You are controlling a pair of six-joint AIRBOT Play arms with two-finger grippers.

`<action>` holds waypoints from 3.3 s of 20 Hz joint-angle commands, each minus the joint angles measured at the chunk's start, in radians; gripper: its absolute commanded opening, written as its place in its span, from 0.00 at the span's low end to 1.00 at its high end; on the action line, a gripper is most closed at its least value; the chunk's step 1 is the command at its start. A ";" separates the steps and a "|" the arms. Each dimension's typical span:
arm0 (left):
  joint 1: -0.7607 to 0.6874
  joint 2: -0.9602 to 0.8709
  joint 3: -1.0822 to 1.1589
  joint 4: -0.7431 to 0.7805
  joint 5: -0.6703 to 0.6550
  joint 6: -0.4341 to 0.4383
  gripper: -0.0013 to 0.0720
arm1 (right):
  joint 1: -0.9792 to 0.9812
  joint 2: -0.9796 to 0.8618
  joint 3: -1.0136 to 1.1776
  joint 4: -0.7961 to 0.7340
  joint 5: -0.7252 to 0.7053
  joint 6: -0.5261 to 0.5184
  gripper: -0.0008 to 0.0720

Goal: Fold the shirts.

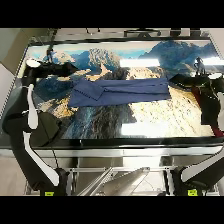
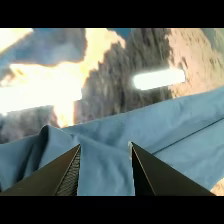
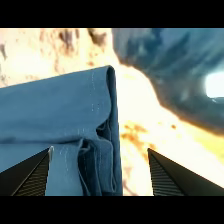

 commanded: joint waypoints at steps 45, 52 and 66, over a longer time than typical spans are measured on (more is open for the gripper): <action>-0.282 0.304 -0.034 -0.166 -0.048 -0.110 0.03 | 0.399 0.186 0.280 0.267 0.205 0.188 0.04; -0.096 0.504 -0.298 -0.165 -0.103 0.004 0.03 | 0.905 -0.071 0.280 0.263 -0.431 0.185 0.05; -0.023 0.531 -0.446 -0.165 -0.172 0.042 0.03 | 0.959 -0.094 0.280 0.116 -0.212 0.094 0.67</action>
